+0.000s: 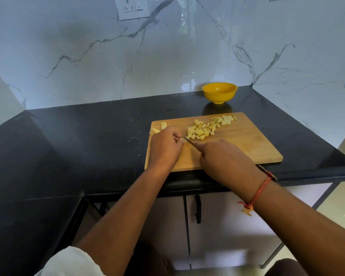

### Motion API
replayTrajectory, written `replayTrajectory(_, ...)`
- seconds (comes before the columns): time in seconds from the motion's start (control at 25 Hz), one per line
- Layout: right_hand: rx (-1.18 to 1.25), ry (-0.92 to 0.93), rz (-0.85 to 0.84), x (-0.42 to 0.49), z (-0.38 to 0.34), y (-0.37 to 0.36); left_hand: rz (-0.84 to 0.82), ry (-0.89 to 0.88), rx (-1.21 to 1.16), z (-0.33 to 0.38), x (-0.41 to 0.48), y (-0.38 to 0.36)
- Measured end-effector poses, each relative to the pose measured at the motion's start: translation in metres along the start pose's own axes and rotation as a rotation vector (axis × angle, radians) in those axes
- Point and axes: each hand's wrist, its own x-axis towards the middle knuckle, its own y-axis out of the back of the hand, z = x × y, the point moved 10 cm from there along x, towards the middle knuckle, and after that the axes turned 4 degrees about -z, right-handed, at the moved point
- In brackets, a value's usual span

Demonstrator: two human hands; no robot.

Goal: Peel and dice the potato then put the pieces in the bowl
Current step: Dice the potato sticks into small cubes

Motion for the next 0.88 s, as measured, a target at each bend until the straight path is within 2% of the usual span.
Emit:
replayTrajectory(0.16,-0.057,0.010,-0.001,-0.016,0.006,0.000,0.007,0.010,-0.005,-0.001,-0.001,0.000)
replayTrajectory(0.28,-0.097,0.015,0.067,-0.019,0.011,0.005,0.009,0.011,-0.027,-0.003,-0.001,0.000)
replayTrajectory(0.6,0.138,0.005,0.187,-0.022,0.014,0.022,-0.022,0.025,-0.046,-0.007,0.000,-0.002)
replayTrajectory(0.88,0.124,-0.004,0.110,0.001,-0.001,0.009,-0.005,0.028,-0.056,-0.006,-0.002,0.000)
